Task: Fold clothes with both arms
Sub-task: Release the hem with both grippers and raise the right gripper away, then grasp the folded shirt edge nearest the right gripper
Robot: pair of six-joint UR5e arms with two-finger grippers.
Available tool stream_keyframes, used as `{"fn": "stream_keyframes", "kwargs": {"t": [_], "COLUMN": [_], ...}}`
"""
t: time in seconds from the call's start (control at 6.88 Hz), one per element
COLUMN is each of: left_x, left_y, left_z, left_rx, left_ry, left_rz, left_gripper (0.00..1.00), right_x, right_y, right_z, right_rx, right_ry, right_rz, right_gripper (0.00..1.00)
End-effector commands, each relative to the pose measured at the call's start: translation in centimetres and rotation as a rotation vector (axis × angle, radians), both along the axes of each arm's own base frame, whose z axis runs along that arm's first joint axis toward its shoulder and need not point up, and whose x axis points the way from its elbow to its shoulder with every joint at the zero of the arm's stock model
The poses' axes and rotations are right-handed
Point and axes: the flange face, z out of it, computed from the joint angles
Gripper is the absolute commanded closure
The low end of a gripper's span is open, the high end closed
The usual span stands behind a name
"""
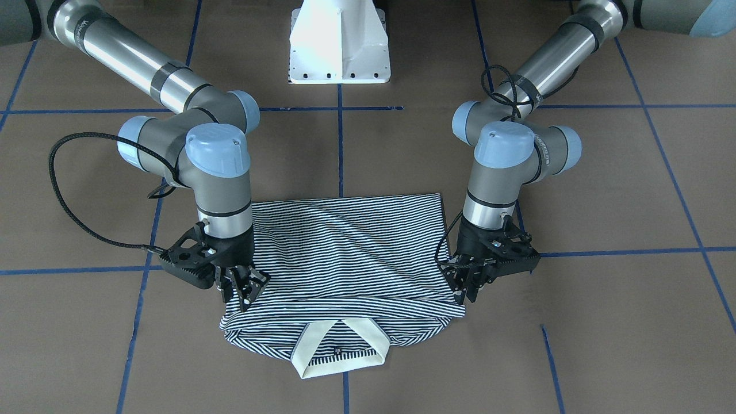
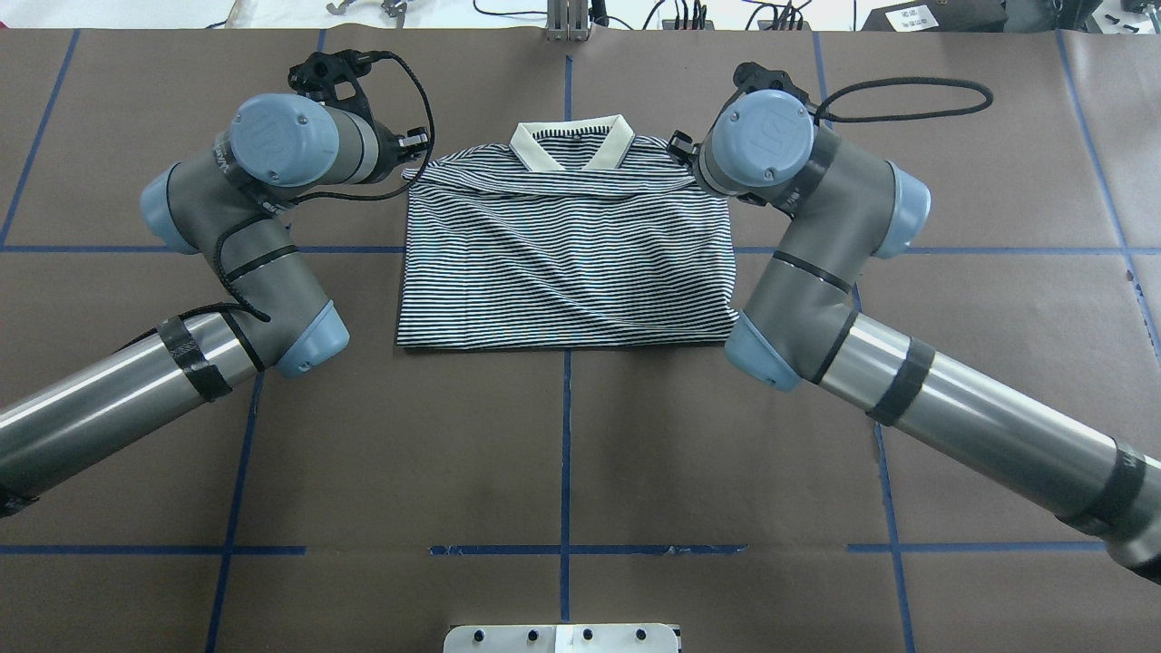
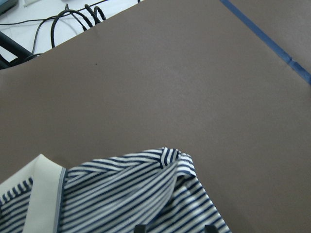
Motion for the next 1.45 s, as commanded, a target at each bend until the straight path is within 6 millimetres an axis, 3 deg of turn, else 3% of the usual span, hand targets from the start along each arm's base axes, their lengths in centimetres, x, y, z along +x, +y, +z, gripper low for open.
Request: {"fn": "stream_keyframes", "kwargs": {"t": [0.0, 0.15, 0.29, 0.73, 0.87, 1.31], "left_x": [-0.5, -0.4, -0.5, -0.3, -0.3, -0.3], "left_y": [0.8, 0.9, 0.9, 1.0, 1.0, 1.0], "left_z": [1.1, 1.3, 1.2, 1.2, 1.2, 1.3], "left_rx": [-0.005, -0.006, 0.003, 0.003, 0.003, 0.003], "left_ry": [-0.001, -0.002, 0.005, 0.004, 0.004, 0.002], "left_rz": [0.002, 0.003, 0.001, 0.002, 0.002, 0.003], "left_gripper": [0.65, 0.65, 0.65, 0.65, 0.65, 0.65], "right_x": [-0.4, -1.4, -1.5, 1.1, -0.1, -0.9], "right_y": [9.4, 11.3, 12.4, 14.9, 15.9, 15.9], "right_z": [2.5, 4.1, 4.5, 5.7, 6.4, 6.1], "right_rx": [-0.059, -0.105, -0.108, -0.111, -0.110, -0.109], "right_ry": [-0.078, -0.080, -0.079, -0.076, -0.059, -0.058], "right_rz": [-0.027, -0.015, -0.010, -0.026, -0.040, -0.043], "right_gripper": [0.38, 0.36, 0.36, 0.35, 0.35, 0.36]}}
